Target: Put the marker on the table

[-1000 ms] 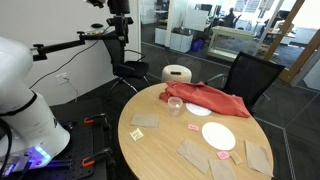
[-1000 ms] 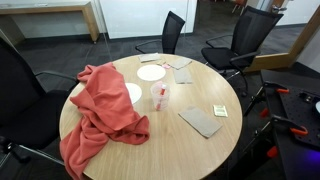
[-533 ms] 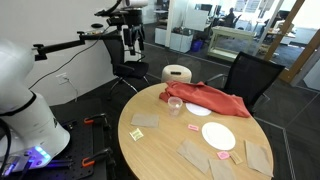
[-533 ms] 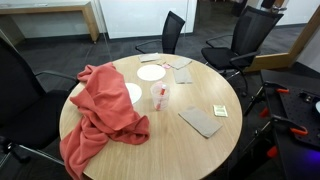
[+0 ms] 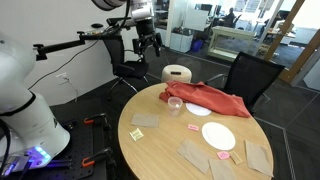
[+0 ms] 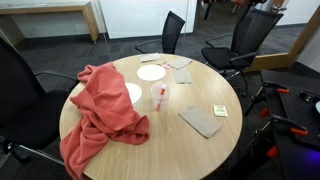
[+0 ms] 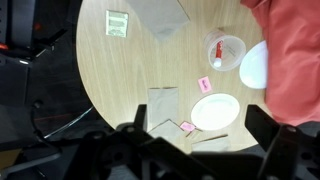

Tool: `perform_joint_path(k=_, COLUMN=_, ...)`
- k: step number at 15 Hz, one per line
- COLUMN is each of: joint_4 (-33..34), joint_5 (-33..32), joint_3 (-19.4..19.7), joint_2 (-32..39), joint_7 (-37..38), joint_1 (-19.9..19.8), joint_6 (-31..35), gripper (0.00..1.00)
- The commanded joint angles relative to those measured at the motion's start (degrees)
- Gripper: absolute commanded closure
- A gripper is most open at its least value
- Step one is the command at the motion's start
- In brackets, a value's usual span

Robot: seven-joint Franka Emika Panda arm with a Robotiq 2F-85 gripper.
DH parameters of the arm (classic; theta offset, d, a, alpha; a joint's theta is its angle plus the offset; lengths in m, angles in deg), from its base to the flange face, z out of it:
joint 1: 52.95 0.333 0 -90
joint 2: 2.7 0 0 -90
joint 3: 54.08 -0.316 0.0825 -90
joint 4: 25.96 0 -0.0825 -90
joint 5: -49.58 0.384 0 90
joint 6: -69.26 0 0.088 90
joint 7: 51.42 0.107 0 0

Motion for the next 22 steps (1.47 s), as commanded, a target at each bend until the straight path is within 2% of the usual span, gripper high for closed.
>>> perform_joint_path(k=1, joint_4=1.5, joint_5=-5.0, joint_3=0.9, joint_2=2.8, joint_7=10.5, joint_1=-0.3, joint_6=0.9, gripper=0.00)
perform_joint_path(k=3, joint_4=0.3, joint_5=-5.0, joint_3=2.7, joint_2=1.9, joint_7=8.2, joint_1=2.0, joint_6=0.1, gripper=0.00)
perform_joint_path(k=7, joint_4=0.6, joint_5=-5.9, joint_3=3.3, joint_2=2.5, joint_7=9.1, joint_1=2.0, joint_6=0.1, gripper=0.00)
perform_joint_path(k=16, joint_4=1.9, joint_5=-5.5, joint_3=4.3, joint_2=8.8, joint_7=25.6, joint_1=1.8, joint_6=7.0, gripper=0.00)
perform_joint_path(k=22, joint_4=5.8, joint_5=-2.2, joint_3=9.0, joint_2=17.2, joint_7=23.6, joint_1=3.4, joint_6=11.9, gripper=0.00)
